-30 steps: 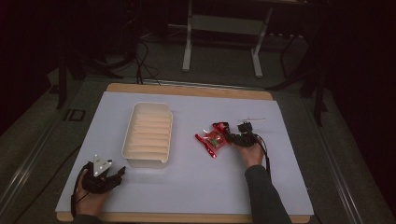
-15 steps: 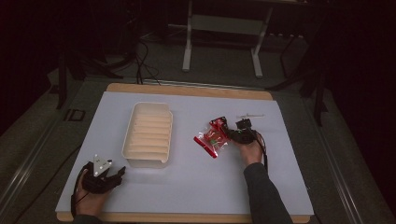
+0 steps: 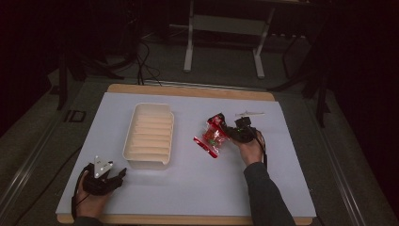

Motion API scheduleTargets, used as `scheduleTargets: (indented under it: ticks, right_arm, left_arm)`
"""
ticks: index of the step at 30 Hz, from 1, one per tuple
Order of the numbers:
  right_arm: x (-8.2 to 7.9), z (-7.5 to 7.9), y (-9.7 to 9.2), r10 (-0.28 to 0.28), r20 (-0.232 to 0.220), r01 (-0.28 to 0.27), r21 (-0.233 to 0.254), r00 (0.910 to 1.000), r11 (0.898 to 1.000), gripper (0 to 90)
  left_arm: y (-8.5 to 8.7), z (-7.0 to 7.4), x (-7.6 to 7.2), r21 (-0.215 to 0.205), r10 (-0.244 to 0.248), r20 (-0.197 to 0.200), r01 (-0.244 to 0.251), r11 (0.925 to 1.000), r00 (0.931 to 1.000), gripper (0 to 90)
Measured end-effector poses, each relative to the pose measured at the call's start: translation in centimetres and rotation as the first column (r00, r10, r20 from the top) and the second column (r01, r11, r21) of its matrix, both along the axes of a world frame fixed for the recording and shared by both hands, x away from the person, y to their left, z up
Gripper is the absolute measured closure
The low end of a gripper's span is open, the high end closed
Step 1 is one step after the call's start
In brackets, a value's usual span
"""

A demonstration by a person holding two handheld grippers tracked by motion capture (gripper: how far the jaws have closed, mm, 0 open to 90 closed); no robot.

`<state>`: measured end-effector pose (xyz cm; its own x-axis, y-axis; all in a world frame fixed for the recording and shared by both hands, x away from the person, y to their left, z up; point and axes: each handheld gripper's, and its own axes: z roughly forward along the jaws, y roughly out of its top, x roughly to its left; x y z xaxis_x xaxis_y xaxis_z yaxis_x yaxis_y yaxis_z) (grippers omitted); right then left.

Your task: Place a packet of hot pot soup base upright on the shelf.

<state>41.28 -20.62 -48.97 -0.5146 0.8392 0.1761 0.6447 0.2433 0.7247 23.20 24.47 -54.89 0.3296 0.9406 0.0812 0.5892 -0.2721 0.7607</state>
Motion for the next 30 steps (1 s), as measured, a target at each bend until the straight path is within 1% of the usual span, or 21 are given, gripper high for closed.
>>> scheduleTargets:
  ticks: [5,17,19,25,30]
  right_arm:
    - [-0.2,0.9,0.8,0.033,0.032,-0.032,-0.024,0.9989,0.999,87.6]
    - [-0.4,2.1,1.8,0.083,0.057,-0.08,-0.051,0.9949,0.995,87.8]
    - [-0.5,2.4,2.2,0.099,0.07,-0.094,-0.08,0.9926,0.992,87.8]
    - [-0.7,2.9,2.7,0.12,0.084,-0.111,-0.101,0.9893,0.989,87.8]
    - [-0.9,3.4,3.3,0.15,0.099,-0.138,-0.123,0.9837,0.983,87.9]
  left_arm:
    - [0.0,0.0,0.0,0.0,0.0,0.0,0.0,1.0,1.0,41.0]
    - [0.0,0.0,0.0,0.0,-0.001,0.002,0.001,1.0,1.0,41.1]
    - [0.0,0.0,0.0,0.001,-0.002,0.001,0.002,1.0,1.0,41.1]
    - [0.0,0.0,0.0,0.001,-0.002,0.002,0.002,1.0,1.0,41.1]
    - [0.0,0.0,0.0,0.001,-0.002,0.003,0.002,1.0,1.0,41.0]
